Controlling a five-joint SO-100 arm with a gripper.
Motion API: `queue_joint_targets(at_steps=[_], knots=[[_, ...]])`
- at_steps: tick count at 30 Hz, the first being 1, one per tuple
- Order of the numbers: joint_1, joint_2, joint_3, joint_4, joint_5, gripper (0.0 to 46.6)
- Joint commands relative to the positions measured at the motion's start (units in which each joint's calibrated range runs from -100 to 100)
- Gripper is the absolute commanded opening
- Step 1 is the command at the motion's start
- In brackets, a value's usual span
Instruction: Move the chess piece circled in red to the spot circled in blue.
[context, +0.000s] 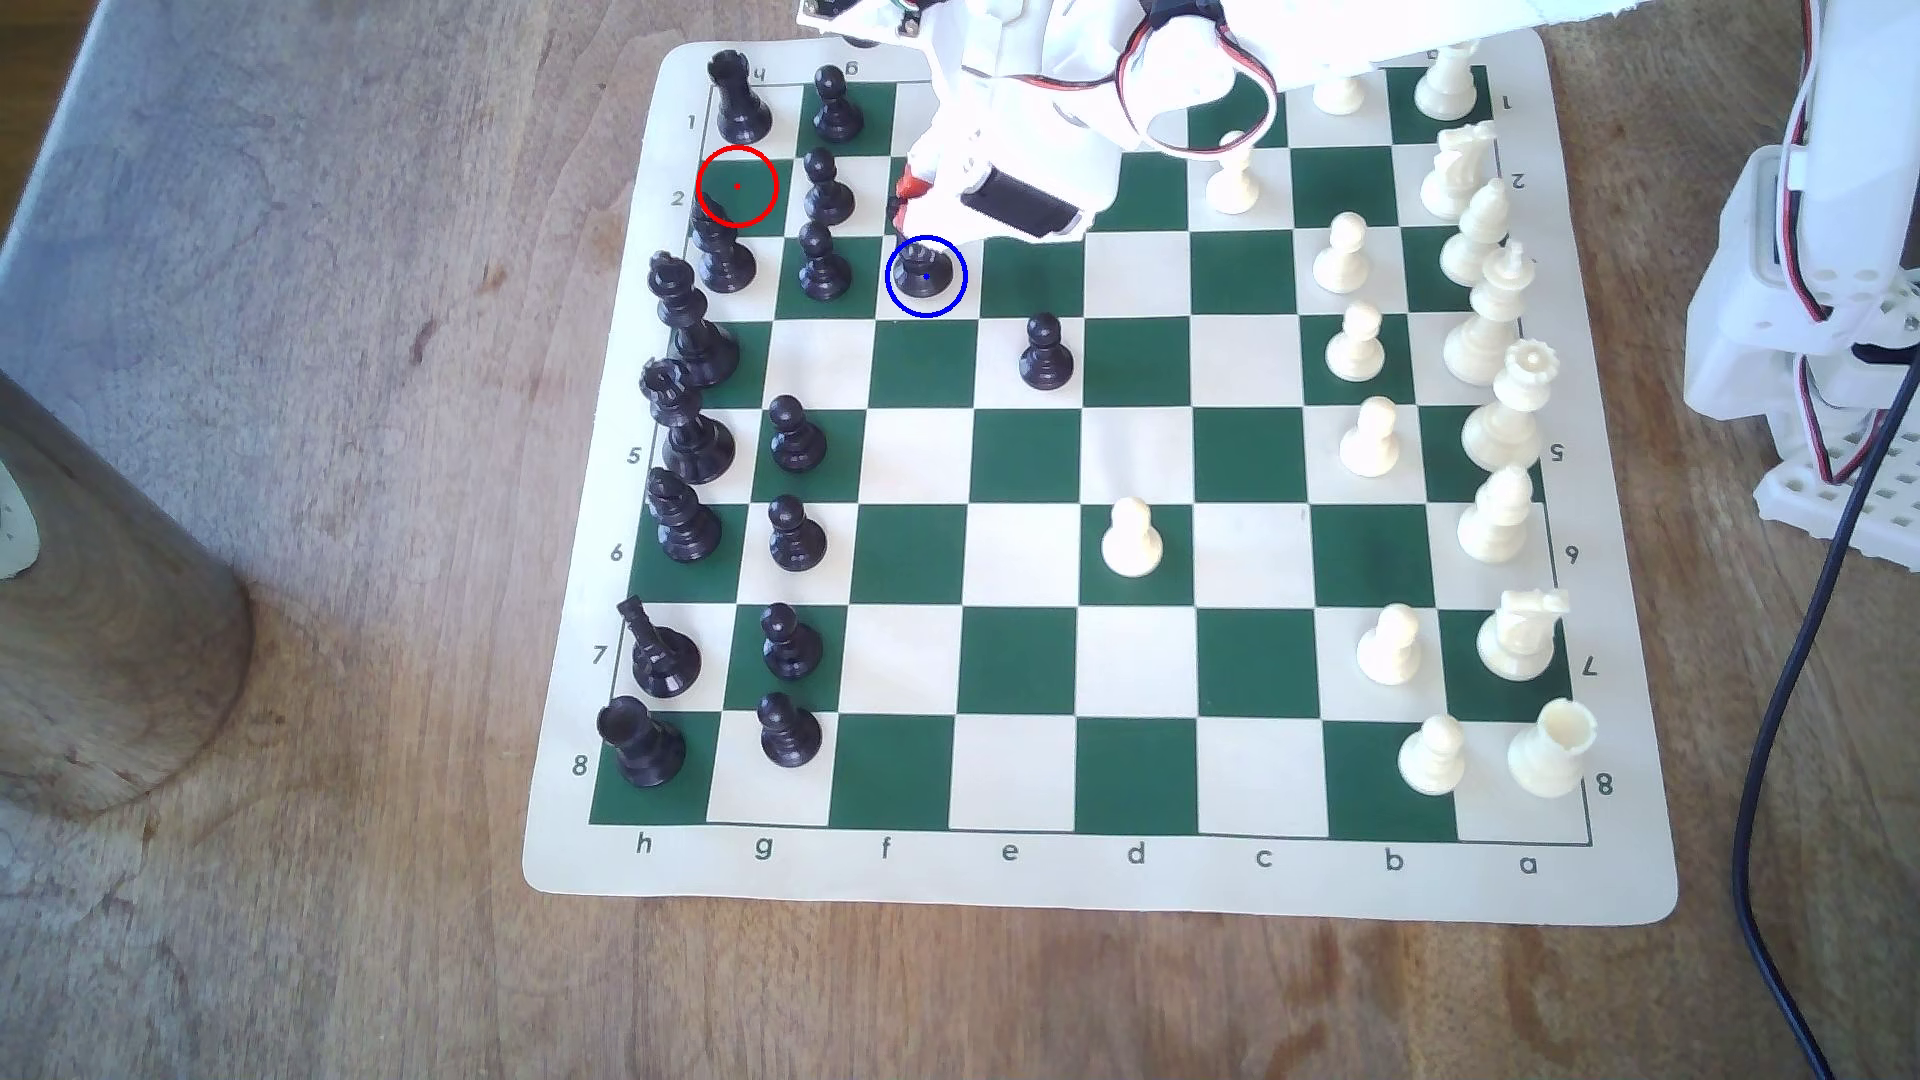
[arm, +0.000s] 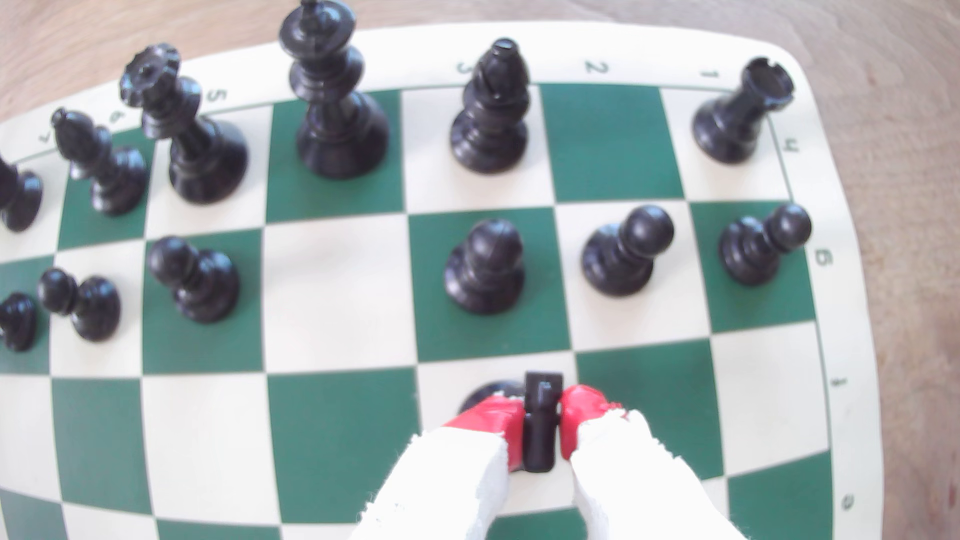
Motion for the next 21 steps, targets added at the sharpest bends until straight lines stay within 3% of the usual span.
queue_joint_targets(at_steps=[1,6,21], knots=[[0.35,-1.62,-5.06,-0.97,0.44,8.7],[0.43,-2.21,-4.33,-0.64,0.44,15.4],[-0.51,-11.72,-3.7,13.12,-1.95,17.1]])
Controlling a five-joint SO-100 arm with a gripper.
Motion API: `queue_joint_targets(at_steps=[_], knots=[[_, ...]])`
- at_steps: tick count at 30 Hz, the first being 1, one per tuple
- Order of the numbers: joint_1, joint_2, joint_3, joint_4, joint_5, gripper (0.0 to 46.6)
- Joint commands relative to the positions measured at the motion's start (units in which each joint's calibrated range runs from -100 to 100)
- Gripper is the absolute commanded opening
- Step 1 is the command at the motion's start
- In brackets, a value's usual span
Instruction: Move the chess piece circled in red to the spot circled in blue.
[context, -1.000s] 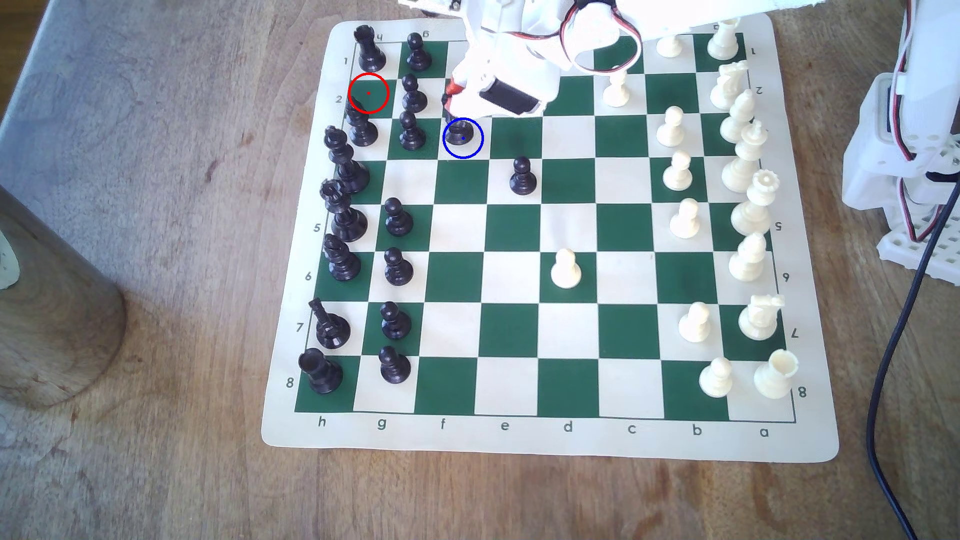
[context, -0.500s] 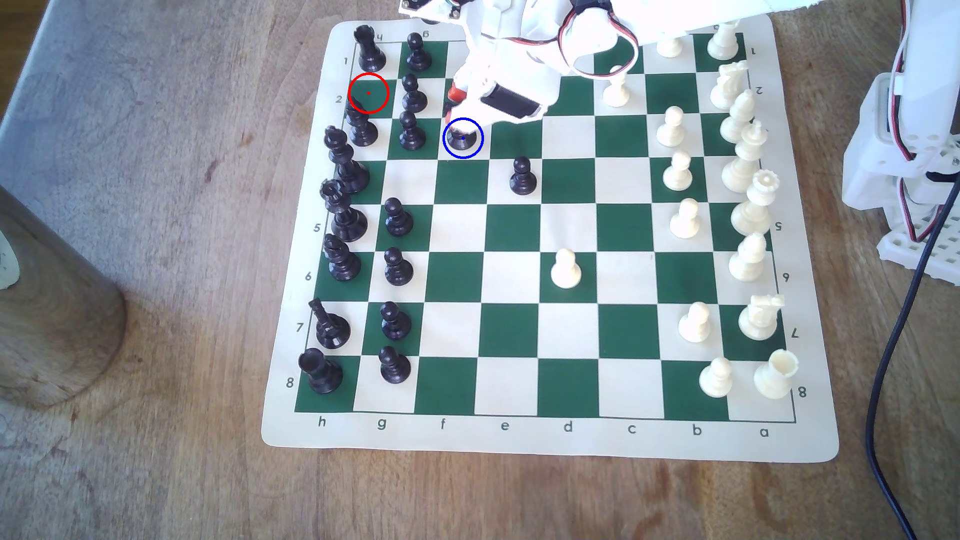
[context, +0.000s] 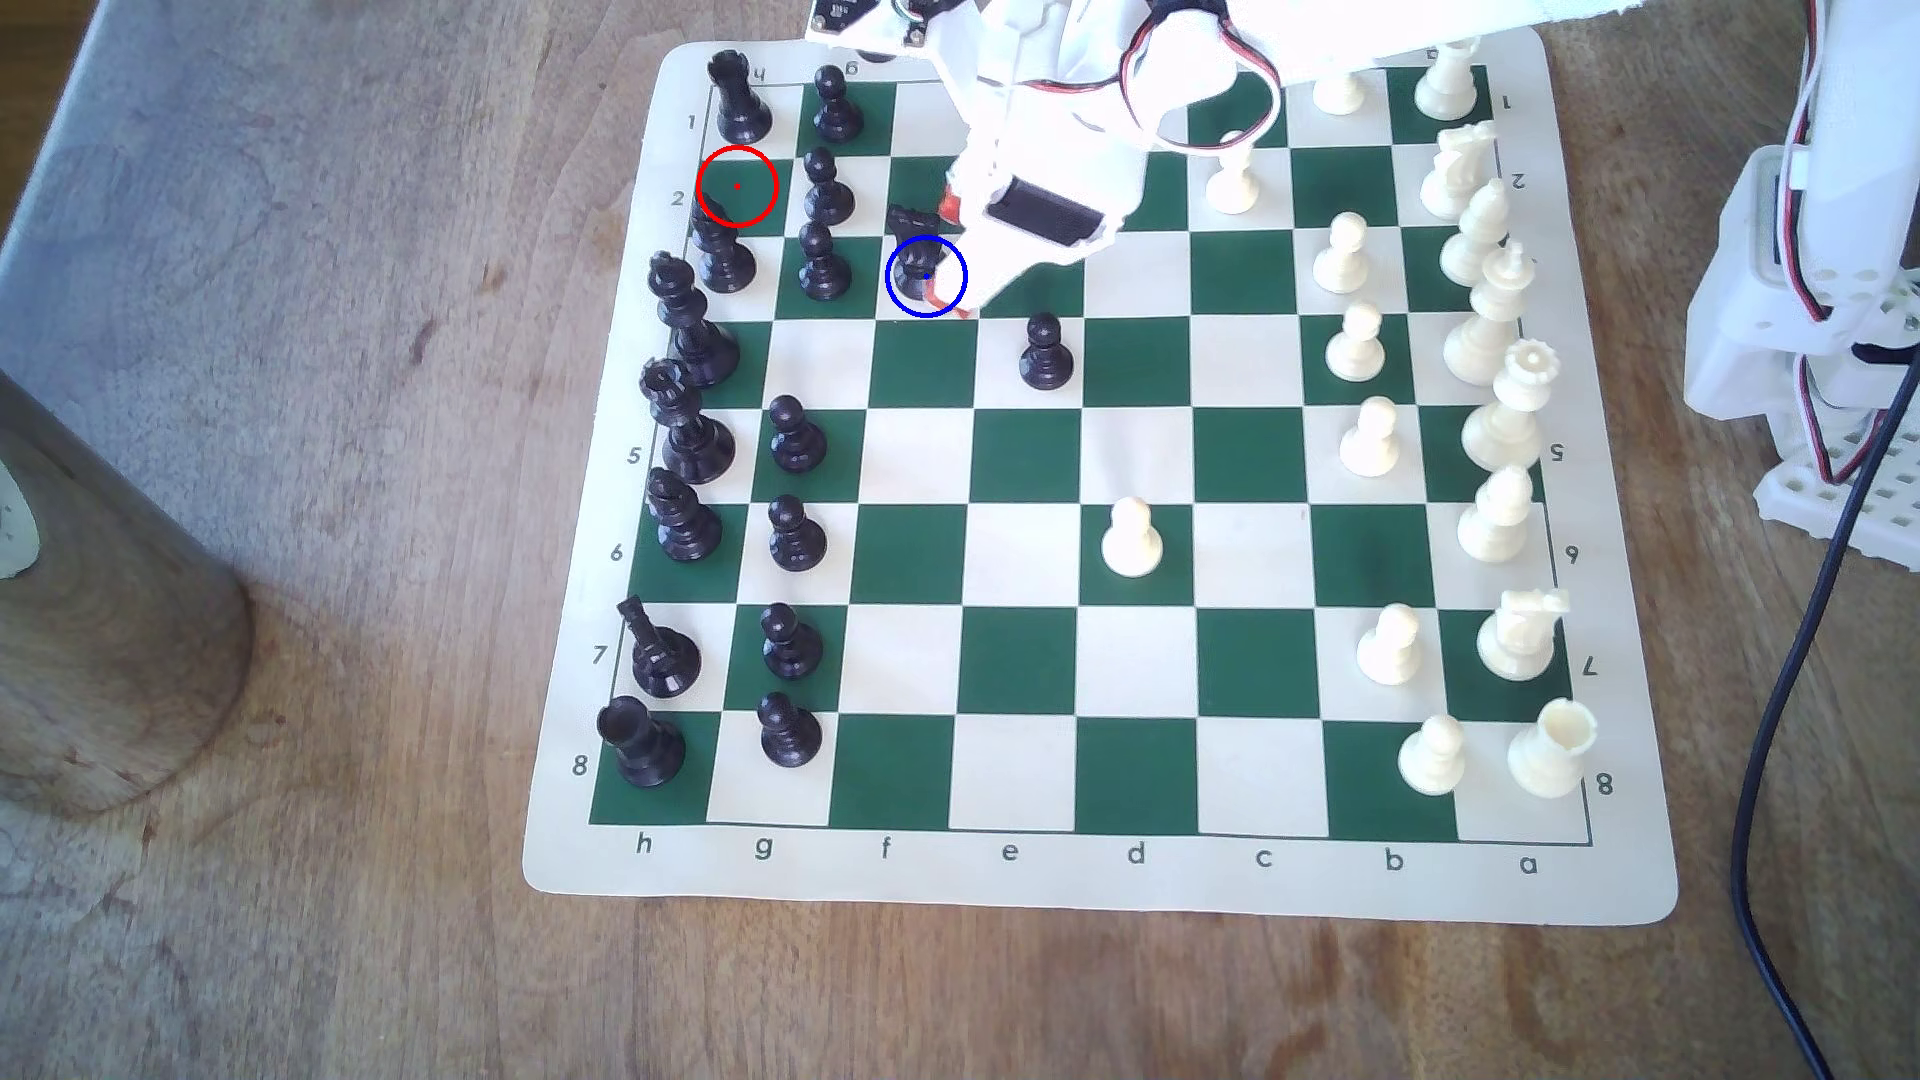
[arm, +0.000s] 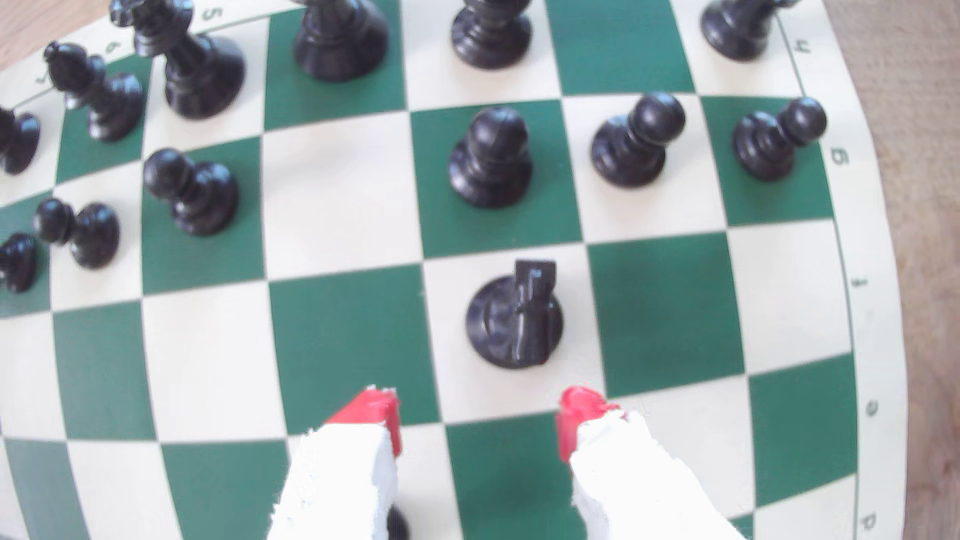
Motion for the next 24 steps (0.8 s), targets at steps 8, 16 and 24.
queue_joint_targets(at_steps=[8,16,24], knots=[[-2.46,-32.63,11.17,11.8,-2.0,18.0],[-7.63,-69.81,33.84,25.65,-3.22,14.3],[-8.49,-95.79,46.44,32.61,-3.47,3.9]])
